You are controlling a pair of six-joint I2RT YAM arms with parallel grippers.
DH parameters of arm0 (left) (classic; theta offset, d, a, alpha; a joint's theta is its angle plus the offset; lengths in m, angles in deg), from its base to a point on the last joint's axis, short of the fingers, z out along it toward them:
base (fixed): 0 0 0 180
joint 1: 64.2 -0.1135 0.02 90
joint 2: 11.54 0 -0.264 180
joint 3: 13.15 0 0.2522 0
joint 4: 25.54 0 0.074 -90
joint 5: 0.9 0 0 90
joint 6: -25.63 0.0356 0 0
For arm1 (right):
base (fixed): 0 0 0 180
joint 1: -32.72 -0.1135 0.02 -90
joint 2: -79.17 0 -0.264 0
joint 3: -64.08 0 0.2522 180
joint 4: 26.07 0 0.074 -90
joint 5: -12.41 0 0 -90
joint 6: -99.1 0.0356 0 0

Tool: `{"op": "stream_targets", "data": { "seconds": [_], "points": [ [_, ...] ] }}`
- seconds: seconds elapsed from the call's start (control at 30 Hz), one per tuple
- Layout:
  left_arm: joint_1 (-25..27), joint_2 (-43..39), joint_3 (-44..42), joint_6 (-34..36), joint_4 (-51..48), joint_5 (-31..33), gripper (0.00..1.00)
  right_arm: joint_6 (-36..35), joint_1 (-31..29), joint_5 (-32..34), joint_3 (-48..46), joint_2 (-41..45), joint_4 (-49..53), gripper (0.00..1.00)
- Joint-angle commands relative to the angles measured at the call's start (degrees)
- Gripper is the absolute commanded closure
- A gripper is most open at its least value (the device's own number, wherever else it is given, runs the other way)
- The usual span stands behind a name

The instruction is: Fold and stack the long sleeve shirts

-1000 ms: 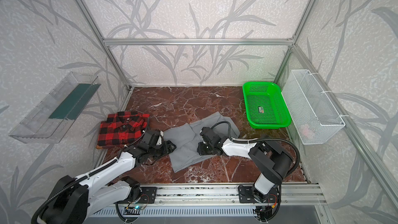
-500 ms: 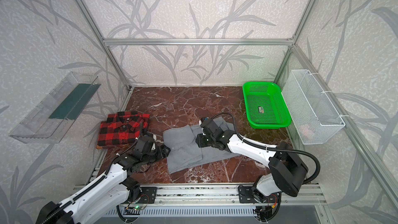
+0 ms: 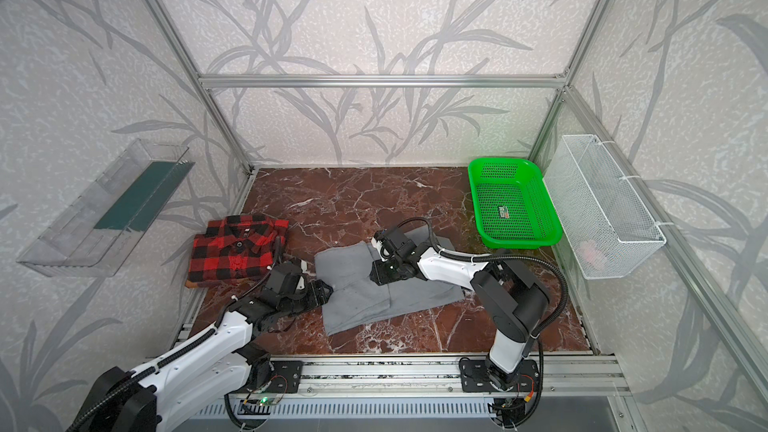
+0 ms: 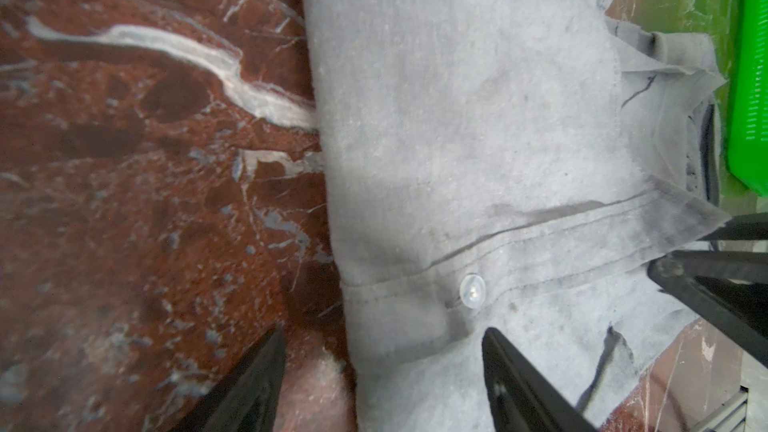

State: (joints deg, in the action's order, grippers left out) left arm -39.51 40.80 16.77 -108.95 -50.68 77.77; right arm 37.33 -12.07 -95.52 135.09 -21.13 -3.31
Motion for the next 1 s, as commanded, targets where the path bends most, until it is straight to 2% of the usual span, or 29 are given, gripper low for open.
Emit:
{"op": "stream_targets", "data": {
  "seconds": [0.0, 0.33, 0.77, 0.87, 0.97],
  "points": [
    [-0.20, 1.02, -2.37, -0.26, 3.13, -1.86, 0.25, -1.07, 0.49, -1.14, 0.51, -2.15, -2.11, 0.67],
    [-0.21, 3.51, -5.53, -2.98, 8.13, -5.53, 0.29, 0.92, 0.50, -1.18, -2.99, -4.21, -5.55, 0.69],
    [-0.17, 2.71, -5.16, -6.12, 12.87, -6.95, 0.57, 3.81, -0.38, -2.37, -6.47, -5.43, -9.59, 0.71],
    [-0.17, 1.86, -4.66, -6.51, 12.97, -6.96, 0.59, 3.90, -1.00, -1.86, -6.75, -5.70, -9.81, 0.71],
    [-0.21, 0.52, -4.69, -6.83, 13.48, -6.26, 0.67, 4.33, -1.08, -2.18, -7.57, -5.99, -10.69, 0.71]
  ]
}}
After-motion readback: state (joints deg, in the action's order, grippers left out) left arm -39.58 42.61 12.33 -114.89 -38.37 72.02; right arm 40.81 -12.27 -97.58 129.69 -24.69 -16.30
